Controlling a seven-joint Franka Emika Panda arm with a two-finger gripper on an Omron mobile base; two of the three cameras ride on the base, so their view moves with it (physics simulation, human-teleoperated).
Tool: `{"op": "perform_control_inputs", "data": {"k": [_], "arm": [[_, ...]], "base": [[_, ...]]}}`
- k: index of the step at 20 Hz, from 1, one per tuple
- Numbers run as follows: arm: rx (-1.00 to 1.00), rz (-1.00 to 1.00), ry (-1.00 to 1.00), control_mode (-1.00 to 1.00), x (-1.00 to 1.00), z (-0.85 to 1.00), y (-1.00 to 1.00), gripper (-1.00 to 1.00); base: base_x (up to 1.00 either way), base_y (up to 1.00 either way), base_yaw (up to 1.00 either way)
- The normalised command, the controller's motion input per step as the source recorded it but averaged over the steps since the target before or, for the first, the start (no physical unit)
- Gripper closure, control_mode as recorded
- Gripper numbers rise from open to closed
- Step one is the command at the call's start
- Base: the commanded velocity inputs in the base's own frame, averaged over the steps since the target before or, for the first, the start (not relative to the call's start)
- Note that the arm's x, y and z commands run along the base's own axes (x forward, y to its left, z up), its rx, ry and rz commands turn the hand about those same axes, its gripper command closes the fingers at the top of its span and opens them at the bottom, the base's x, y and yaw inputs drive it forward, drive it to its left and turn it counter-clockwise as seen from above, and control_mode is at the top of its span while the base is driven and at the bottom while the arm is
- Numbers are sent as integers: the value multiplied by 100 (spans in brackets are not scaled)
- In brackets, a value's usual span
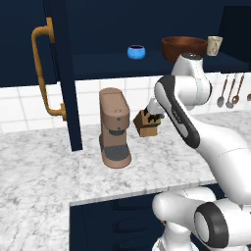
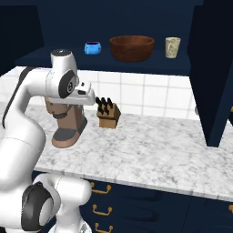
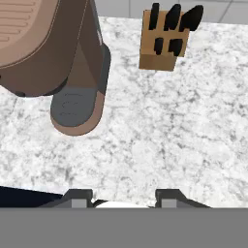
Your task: Gather all objects into one cabinet and sort the glasses and bowls to opposite sides.
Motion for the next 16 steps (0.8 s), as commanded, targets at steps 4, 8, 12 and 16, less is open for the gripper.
{"op": "perform_control_inputs", "data": {"k": [4,8,12,16], "arm": [[0,-1,0,-100,-36,0,0,-100],[0,-4,-13,-100,-100,11,-1,-100],[0,-4,0,-100,-67,68,0,-100],[0,-8,-1,-100,-95,60,-18,-100]], "base": [[0,0,0],[0,0,0],[0,0,0],[0,0,0]]}}
